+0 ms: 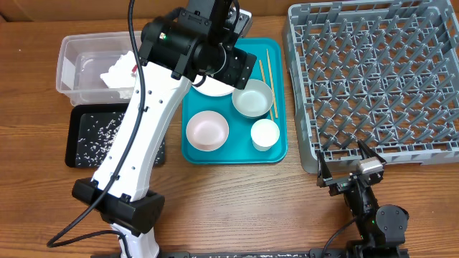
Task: Sort waste into correct bins and load items into the dishwasher
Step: 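Move the left gripper to the white cup and grasp it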
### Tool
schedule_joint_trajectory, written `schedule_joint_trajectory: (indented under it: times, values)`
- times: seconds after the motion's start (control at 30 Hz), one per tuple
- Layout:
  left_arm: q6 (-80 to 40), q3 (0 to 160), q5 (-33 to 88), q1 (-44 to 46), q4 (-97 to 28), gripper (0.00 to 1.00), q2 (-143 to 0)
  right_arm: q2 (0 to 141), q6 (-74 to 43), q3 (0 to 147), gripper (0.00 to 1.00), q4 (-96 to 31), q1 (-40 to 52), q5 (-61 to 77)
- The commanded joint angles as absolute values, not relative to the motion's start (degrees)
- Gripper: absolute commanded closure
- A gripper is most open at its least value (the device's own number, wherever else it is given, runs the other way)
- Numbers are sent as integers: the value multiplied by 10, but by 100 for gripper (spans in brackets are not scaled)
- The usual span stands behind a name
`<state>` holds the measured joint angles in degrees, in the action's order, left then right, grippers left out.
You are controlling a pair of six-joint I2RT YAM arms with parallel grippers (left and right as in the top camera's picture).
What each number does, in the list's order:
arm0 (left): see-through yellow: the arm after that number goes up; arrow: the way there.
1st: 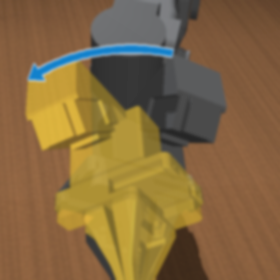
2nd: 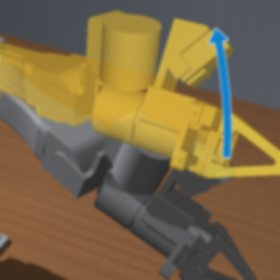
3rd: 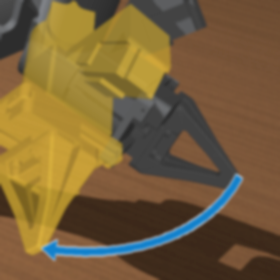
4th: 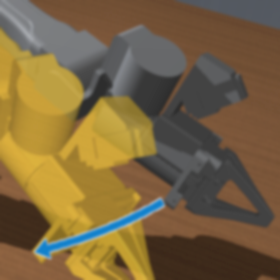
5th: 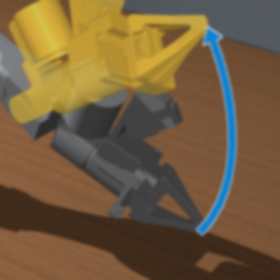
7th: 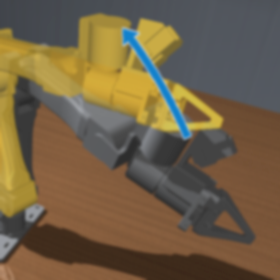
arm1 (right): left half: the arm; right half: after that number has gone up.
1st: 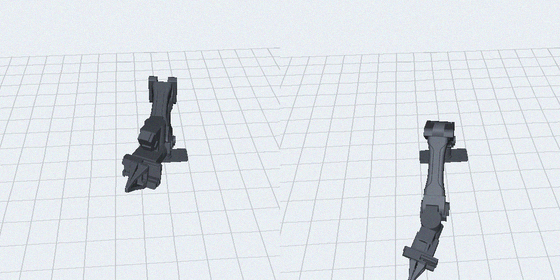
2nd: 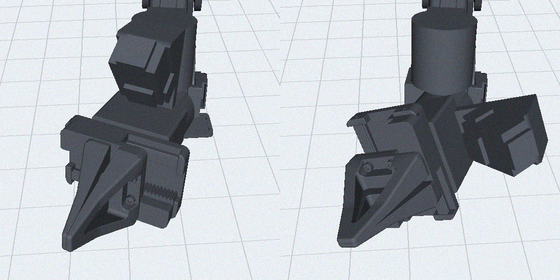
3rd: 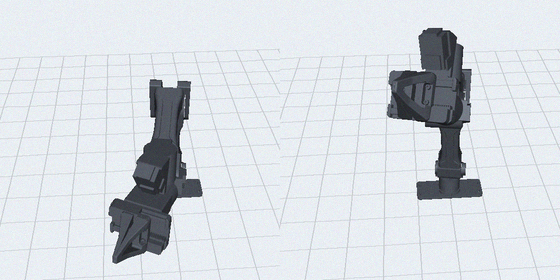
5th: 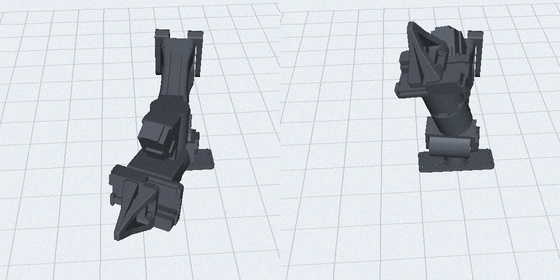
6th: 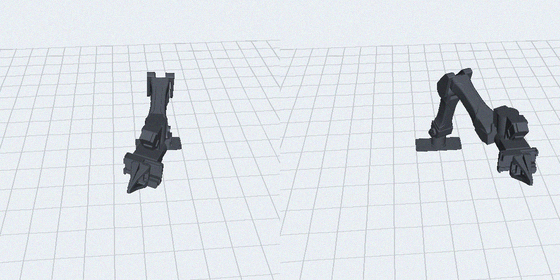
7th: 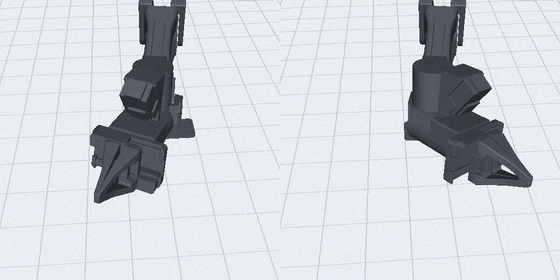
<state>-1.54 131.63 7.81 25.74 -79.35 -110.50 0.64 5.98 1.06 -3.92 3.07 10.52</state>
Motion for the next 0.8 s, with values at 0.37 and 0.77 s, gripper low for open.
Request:
schedule_joint_trajectory:
  times: [0.37,0.77]
  values:
    - [0,1326,69,253,-802,16,-1098,2,56,4,0,-36,29,108]
    - [-19,1326,71,253,-866,16,-1098,2,56,4,0,-36,29,108]
